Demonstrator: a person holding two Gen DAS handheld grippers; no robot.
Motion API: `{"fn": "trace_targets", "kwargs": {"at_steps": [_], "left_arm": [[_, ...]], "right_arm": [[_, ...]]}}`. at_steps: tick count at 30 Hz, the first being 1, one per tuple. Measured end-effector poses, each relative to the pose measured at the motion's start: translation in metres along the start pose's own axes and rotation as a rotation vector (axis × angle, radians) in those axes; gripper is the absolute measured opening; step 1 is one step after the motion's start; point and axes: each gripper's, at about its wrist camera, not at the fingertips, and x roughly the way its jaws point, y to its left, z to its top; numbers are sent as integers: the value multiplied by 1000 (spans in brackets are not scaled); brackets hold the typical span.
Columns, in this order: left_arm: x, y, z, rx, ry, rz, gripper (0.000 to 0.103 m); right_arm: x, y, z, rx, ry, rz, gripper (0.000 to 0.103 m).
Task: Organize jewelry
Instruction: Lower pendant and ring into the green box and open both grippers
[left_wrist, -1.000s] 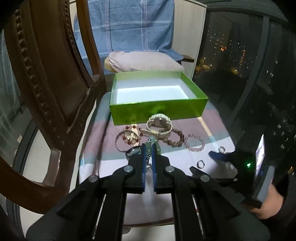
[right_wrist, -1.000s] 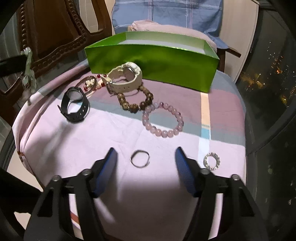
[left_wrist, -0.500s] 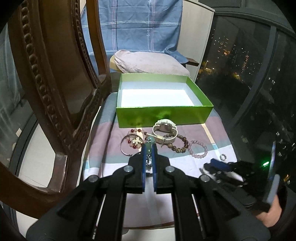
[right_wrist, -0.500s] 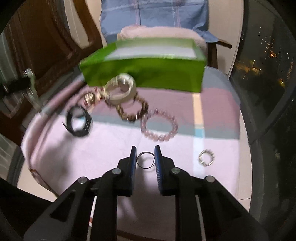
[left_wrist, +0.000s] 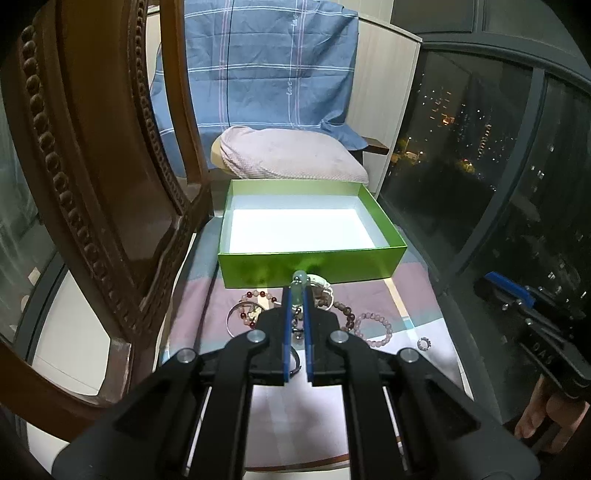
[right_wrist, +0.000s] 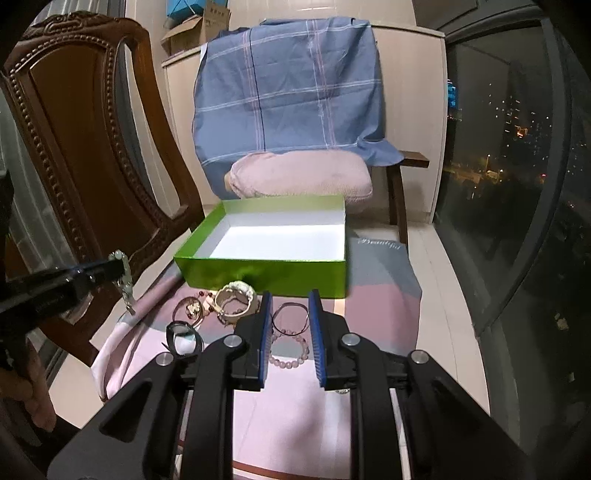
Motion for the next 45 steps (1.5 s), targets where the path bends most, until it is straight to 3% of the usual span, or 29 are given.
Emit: {"fn": "trace_targets", "kwargs": {"at_steps": [20, 28, 32, 38, 45], "left_arm": [[18, -3, 1, -3, 39, 14, 6], [38, -3, 32, -35, 26, 19, 6], [56, -3, 61, -60, 5, -5, 6], [106, 8, 108, -97, 16, -30, 6], [178, 41, 134, -167, 61, 6, 6]], "right_arm": [[10, -7, -1, 13, 20, -3, 20], [31, -9, 32, 34, -6, 44, 20], [61, -11, 66, 62, -16, 80, 20], [127, -18, 102, 93, -9, 54, 20], [208, -34, 109, 157, 72, 32, 20]]}}
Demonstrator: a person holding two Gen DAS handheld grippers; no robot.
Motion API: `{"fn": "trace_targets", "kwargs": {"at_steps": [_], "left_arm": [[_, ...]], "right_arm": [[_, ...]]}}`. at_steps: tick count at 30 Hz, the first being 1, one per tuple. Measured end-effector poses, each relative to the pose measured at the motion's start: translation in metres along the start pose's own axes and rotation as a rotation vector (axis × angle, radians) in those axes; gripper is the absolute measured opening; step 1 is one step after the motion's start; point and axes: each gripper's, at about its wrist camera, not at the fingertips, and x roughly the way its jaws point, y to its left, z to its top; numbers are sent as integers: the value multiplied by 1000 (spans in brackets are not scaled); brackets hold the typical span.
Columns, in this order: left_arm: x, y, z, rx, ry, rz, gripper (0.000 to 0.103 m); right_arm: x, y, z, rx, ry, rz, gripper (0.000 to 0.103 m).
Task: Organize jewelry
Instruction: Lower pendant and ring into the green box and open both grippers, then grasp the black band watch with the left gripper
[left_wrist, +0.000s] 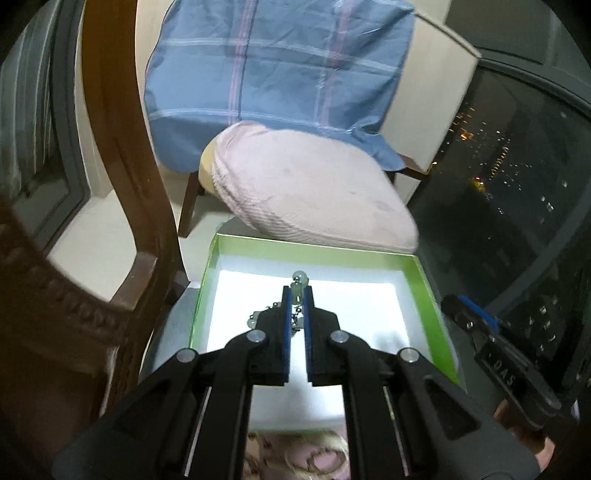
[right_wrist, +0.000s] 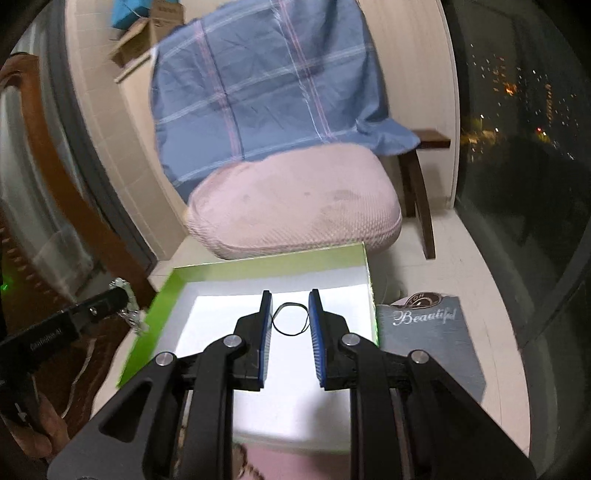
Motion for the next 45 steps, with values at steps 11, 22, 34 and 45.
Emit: {"fn": "trace_targets", "kwargs": {"at_steps": [11, 22, 34, 45], "left_arm": [[58, 22, -4, -27, 97, 46, 7], [-85, -4, 15, 74, -214, 16, 96], [-208, -6, -126, 117, -320, 80, 99], [-185, -8, -217, 158, -124, 87, 99]], "right_arm": [[33, 12, 2, -56, 31, -39, 20], [-105, 1, 23, 1, -299, -5, 87], [-233, -23, -86, -75, -349, -59, 92], [-249, -14, -173, -174, -220, -92, 92]]}}
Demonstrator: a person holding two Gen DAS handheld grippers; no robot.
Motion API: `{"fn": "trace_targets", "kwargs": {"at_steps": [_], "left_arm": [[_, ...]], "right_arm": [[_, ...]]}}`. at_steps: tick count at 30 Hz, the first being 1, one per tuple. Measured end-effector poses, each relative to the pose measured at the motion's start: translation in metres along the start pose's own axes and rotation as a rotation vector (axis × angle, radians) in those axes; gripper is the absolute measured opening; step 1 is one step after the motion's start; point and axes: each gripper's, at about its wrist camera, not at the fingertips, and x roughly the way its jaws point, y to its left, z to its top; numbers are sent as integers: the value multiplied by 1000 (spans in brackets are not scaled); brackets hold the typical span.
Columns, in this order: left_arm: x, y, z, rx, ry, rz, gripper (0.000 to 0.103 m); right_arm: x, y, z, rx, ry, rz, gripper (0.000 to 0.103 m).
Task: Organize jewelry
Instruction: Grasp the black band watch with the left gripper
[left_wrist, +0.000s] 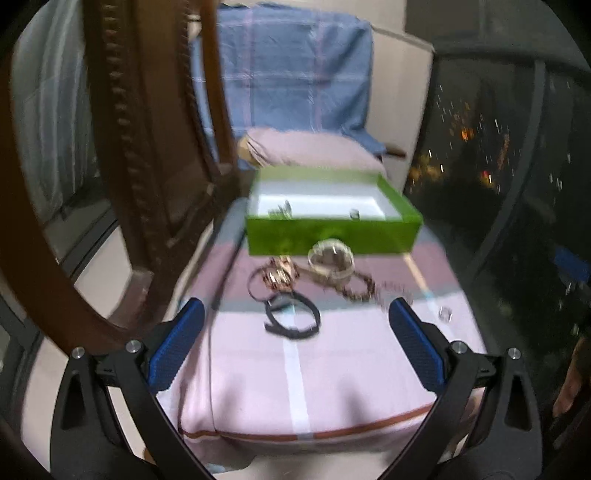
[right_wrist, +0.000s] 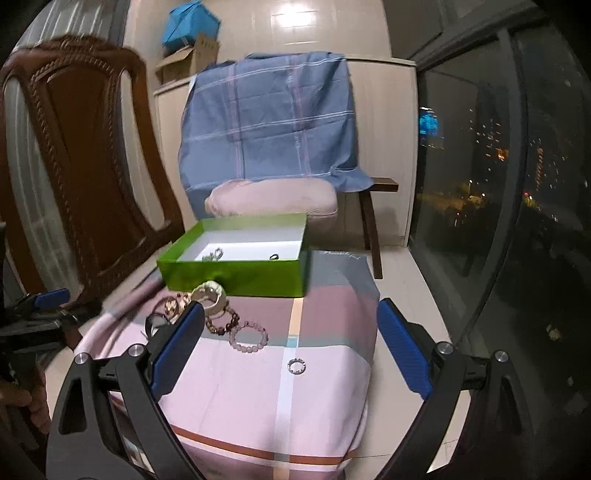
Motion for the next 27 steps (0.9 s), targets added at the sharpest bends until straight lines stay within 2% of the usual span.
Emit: {"fn": "trace_targets", "kwargs": {"at_steps": [3, 13, 20, 27], "left_arm": [[3, 0, -1, 2, 16, -11, 99], [21, -1, -1, 5, 46, -11, 99], [73, 2, -9, -3, 149, 31, 99], [123, 6, -13, -32, 215, 69, 99]], "right_arm": [[-2, 4, 3, -19, -27, -7, 92], [7, 5, 0, -1, 4, 4, 92], [12, 7, 0, 1, 24, 16, 92], [14, 3, -2, 9, 38, 19, 92]]}}
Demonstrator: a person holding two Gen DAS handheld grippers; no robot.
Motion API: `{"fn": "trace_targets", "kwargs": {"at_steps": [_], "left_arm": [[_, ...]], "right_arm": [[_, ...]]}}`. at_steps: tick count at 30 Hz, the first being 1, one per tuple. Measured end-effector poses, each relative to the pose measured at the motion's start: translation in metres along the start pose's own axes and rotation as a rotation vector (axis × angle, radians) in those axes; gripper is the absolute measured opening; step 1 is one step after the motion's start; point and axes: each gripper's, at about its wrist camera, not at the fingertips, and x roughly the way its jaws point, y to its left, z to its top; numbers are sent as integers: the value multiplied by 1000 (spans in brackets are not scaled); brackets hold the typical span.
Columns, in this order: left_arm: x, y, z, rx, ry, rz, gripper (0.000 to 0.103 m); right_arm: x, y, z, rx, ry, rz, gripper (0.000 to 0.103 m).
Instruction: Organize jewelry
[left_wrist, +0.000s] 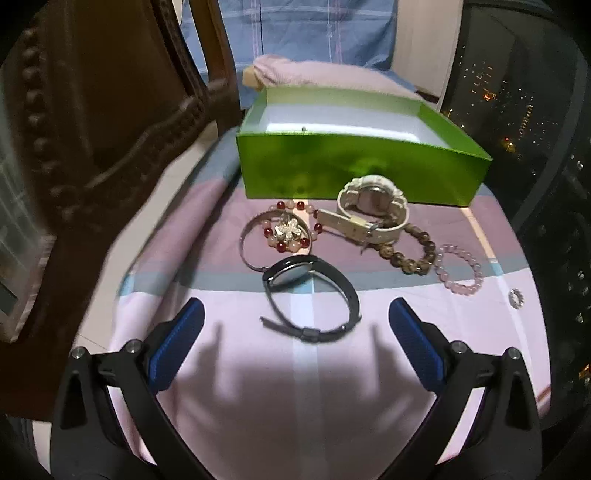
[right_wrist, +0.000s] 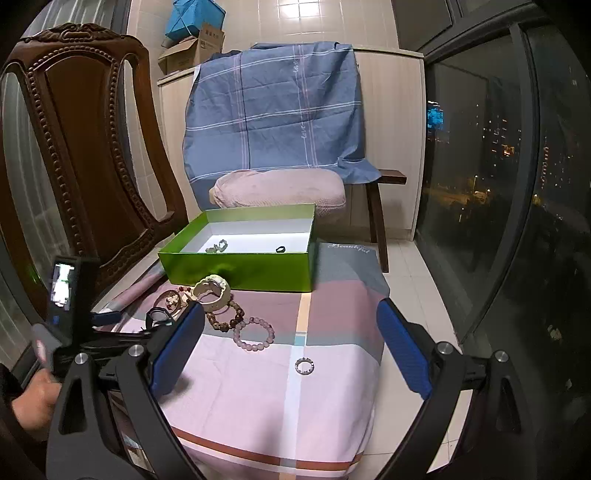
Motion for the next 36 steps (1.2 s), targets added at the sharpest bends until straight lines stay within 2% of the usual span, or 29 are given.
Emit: {"fn": "trace_targets", "kwargs": {"at_steps": [6, 7, 9, 11, 12, 15, 16, 20, 24, 28, 30, 31, 33, 36], "left_arm": [[23, -7, 7, -14, 38, 12, 97], [25, -8, 7, -15, 43, 10, 92], [33, -9, 7, -29, 72, -21, 75], [34, -11, 7, -14, 61, -4, 61], [33, -11, 7, -9, 55, 0, 59], [28, -5, 9, -32, 53, -23, 42], [27, -3, 10, -36, 56, -22, 40], [-11, -2, 15, -39, -18, -49, 40], [-73, -9, 19, 23, -147, -80, 40], [-112, -13, 20, 63, -208, -121, 42], [-124, -14, 20, 74, -227, -135, 42], [-128, -14, 22, 78, -237, -136, 43], [-135, -9, 24, 81, -254, -129, 43], [-138, -1, 28, 65, -253, -133, 43]], "right_arm": [[2, -1, -2, -2, 8, -2, 92], [3, -2, -2, -3, 10, -4, 92], [6, -3, -3, -4, 16, -9, 92], [9, -5, -5, -3, 28, -16, 92], [10, -6, -6, -3, 32, -19, 92], [15, -10, -10, -6, 50, -36, 92], [18, -11, -12, -6, 62, -42, 92], [32, -12, -22, -29, 115, -66, 92], [58, -7, -37, -62, 194, -89, 91], [91, -4, -48, -59, 280, -99, 78], [108, -2, -53, -69, 315, -120, 63], [117, -2, -55, -76, 340, -126, 60], [130, -3, -61, -71, 388, -123, 46], [133, -1, -63, -67, 392, -110, 36]]}}
